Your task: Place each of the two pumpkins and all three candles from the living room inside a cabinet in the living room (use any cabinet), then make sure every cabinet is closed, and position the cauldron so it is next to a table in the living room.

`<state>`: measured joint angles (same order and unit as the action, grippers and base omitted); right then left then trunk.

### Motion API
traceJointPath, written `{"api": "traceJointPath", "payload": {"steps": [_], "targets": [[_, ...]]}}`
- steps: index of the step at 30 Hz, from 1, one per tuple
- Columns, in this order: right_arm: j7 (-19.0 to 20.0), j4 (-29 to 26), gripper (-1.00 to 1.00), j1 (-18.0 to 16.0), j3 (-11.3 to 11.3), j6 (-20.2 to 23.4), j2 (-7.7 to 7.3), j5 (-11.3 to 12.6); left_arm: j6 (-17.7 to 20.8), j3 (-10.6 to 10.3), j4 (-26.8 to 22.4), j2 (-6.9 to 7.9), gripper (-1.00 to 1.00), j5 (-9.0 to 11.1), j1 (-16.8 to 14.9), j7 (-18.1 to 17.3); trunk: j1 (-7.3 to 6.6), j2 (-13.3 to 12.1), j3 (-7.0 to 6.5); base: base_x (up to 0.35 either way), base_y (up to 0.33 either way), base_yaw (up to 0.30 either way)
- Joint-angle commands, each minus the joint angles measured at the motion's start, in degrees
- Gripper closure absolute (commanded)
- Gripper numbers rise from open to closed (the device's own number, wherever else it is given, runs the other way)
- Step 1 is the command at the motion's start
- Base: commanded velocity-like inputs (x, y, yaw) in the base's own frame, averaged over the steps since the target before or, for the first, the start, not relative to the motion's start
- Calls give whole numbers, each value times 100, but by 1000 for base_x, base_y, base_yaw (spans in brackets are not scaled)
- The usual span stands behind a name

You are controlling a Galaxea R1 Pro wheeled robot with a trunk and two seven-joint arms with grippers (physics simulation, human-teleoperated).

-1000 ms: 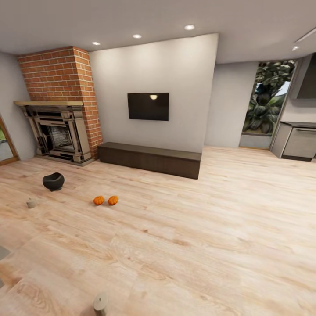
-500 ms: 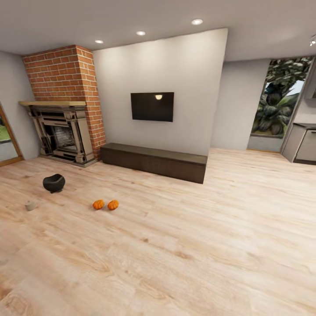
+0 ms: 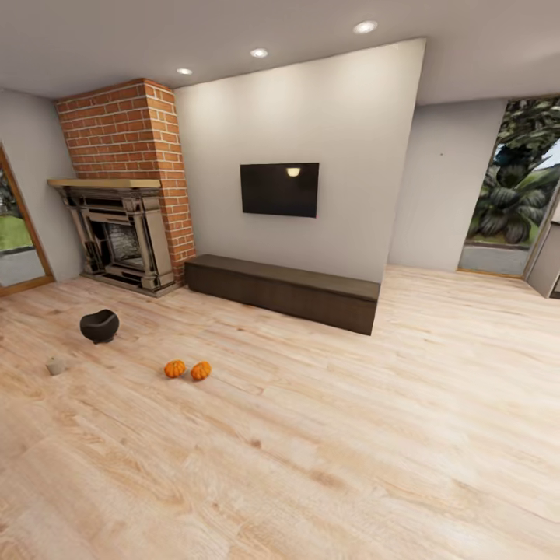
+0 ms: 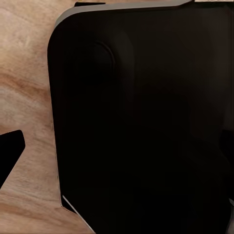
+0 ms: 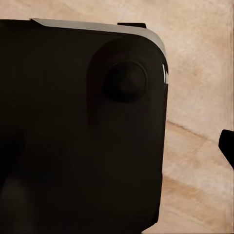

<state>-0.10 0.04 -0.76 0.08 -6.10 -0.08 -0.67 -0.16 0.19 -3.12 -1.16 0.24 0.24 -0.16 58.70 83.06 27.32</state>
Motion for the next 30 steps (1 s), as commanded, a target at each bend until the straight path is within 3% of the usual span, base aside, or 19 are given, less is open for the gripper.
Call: {"api": "traceJointPath", "payload": {"steps": [1,18,30], "targets": [[-17,5,-100,-3,0,-18,0,-10,-2,5,-7,-4,-100,2,3,-2,3,2,5,308,-187,205],[-51,5,-100,-3,11,-15,0,-27,10,28,-3,-65,-100,37,3,-2,3,2,5,308,-178,266],[-51,5,-100,-3,18,-17,0,-30,-6,44,-4,-73,-100,50,3,-6,3,2,5,291,-23,275]]}}
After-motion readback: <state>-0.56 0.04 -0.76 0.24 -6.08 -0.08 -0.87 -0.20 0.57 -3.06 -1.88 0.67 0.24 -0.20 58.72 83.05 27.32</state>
